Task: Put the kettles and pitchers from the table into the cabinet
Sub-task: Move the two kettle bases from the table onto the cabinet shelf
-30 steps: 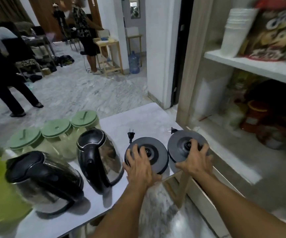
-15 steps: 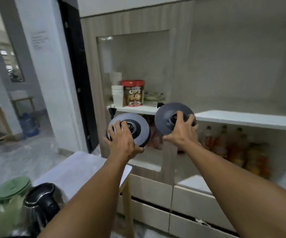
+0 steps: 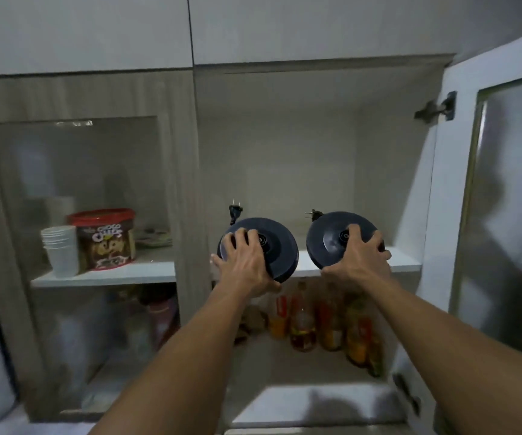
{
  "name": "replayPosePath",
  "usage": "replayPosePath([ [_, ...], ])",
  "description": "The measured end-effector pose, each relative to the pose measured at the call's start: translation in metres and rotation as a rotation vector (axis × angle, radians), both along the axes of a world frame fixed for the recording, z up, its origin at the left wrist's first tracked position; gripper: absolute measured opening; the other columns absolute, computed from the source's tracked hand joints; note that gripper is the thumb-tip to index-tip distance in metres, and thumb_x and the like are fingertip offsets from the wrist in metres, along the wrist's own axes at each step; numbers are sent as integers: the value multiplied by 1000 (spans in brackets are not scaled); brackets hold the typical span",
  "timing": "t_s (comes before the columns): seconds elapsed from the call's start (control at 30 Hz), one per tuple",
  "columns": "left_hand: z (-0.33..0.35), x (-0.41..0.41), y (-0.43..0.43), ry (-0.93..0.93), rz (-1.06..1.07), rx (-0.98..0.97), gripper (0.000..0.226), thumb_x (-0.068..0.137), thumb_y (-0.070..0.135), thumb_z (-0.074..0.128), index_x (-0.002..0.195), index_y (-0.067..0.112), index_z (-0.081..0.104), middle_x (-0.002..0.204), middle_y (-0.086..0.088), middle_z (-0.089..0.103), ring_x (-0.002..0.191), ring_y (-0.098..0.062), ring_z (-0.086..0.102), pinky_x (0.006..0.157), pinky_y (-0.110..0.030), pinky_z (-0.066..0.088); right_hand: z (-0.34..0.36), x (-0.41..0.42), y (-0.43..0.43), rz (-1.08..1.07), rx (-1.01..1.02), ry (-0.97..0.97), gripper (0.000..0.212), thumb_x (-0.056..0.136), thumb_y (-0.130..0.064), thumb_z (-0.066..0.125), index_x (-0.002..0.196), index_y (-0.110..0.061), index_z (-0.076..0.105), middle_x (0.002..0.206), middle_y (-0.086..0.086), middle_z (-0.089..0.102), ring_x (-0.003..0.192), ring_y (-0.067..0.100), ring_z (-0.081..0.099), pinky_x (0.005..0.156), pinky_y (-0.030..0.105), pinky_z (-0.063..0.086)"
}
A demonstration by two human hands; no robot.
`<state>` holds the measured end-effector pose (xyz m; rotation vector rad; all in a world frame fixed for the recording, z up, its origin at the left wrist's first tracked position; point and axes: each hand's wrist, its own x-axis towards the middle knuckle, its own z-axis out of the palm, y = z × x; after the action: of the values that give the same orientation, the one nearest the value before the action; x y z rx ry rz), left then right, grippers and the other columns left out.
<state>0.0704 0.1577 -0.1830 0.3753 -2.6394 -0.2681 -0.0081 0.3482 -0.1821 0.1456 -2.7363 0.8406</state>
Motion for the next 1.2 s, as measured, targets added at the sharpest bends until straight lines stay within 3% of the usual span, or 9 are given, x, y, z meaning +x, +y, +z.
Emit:
replayPosePath([
  [0.3, 10, -163, 3, -220, -36, 93, 118, 53, 55, 87, 142, 19, 19, 150, -6, 20, 141, -36, 15, 109, -68, 24, 2, -157, 14, 31, 138, -152, 112, 61, -42, 85, 149, -31, 15, 154, 17, 6, 131, 54, 33, 98, 52, 45],
  [0.43, 7, -215, -13, -387, -18, 109, 124, 54, 56, 86, 146, 12, 16, 150, -11, 23, 139, -38, 20, 113, -54, 30, -6, -208, -1, 100, 219, -269, 121, 58, -46, 86, 151, -28, 11, 157, 22, -2, 135, 51, 34, 105, 50, 41],
  [0.57, -3, -262, -34, -498, -46, 121, 124, 46, 60, 87, 141, 13, 23, 145, -9, 30, 135, -35, 29, 109, -51, 36, -19, -255, -17, 143, 249, -375, 120, 46, -49, 88, 144, -26, 23, 150, 20, 10, 127, 47, 43, 102, 50, 47],
  [0.73, -21, -319, -61, -627, -95, 135, 137, 38, 67, 82, 149, 18, 18, 152, -7, 31, 137, -33, 33, 108, -49, 40, -22, -302, -30, 136, 265, -446, 119, 44, -55, 84, 144, -25, 27, 144, 15, 23, 127, 41, 43, 102, 48, 47],
  [0.93, -23, -367, -76, -639, -129, 127, 132, 46, 59, 85, 150, 17, 17, 154, -6, 27, 139, -33, 33, 108, -47, 40, -22, -338, -46, 105, 309, -451, 118, 49, -55, 82, 147, -25, 23, 145, 16, 25, 125, 37, 48, 97, 43, 50],
  [1.07, -26, -366, -76, -634, -112, 142, 131, 51, 58, 85, 152, 17, 13, 153, -8, 27, 139, -33, 33, 108, -45, 39, -26, -344, -49, 113, 317, -447, 128, 41, -60, 80, 148, -23, 20, 149, 16, 27, 136, 38, 34, 102, 46, 46],
  [1.2, -27, -346, -64, -536, -42, 154, 126, 55, 55, 85, 151, 18, 11, 145, -13, 30, 136, -35, 32, 109, -47, 38, -27, -331, -48, 86, 302, -395, 119, 53, -57, 83, 148, -23, 20, 149, 18, 20, 136, 47, 29, 104, 53, 43],
])
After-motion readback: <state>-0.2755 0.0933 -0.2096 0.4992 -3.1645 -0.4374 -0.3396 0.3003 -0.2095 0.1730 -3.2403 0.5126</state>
